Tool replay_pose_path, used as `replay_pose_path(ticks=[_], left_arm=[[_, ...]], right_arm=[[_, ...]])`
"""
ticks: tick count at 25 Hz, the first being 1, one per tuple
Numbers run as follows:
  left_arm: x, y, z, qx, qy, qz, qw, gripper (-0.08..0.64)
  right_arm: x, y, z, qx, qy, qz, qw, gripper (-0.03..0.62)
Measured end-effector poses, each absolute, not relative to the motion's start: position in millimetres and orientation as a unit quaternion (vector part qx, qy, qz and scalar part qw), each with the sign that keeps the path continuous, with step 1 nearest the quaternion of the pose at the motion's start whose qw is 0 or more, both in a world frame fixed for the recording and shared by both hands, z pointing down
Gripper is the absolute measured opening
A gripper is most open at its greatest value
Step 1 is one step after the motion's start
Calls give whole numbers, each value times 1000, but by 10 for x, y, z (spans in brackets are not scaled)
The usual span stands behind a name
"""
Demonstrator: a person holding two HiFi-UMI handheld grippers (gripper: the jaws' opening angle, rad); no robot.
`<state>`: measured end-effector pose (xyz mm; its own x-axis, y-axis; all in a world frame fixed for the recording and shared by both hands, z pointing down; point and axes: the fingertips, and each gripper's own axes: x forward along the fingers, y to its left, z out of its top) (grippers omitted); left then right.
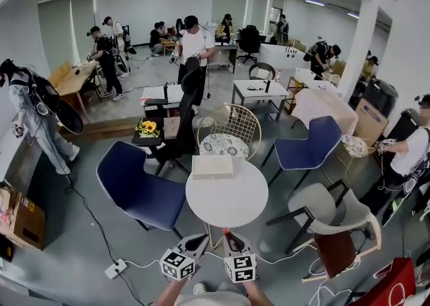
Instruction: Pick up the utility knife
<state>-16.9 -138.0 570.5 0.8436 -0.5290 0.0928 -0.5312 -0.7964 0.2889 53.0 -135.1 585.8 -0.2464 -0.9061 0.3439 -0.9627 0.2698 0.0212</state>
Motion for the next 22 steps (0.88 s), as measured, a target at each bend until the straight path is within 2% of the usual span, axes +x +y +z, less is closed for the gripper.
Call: replay_pose_path(ticks=[22], left_arm=[[181,105,5772,936,-314,7,161,12]], right_arm=[[763,141,5831,568,-807,99,130,66]])
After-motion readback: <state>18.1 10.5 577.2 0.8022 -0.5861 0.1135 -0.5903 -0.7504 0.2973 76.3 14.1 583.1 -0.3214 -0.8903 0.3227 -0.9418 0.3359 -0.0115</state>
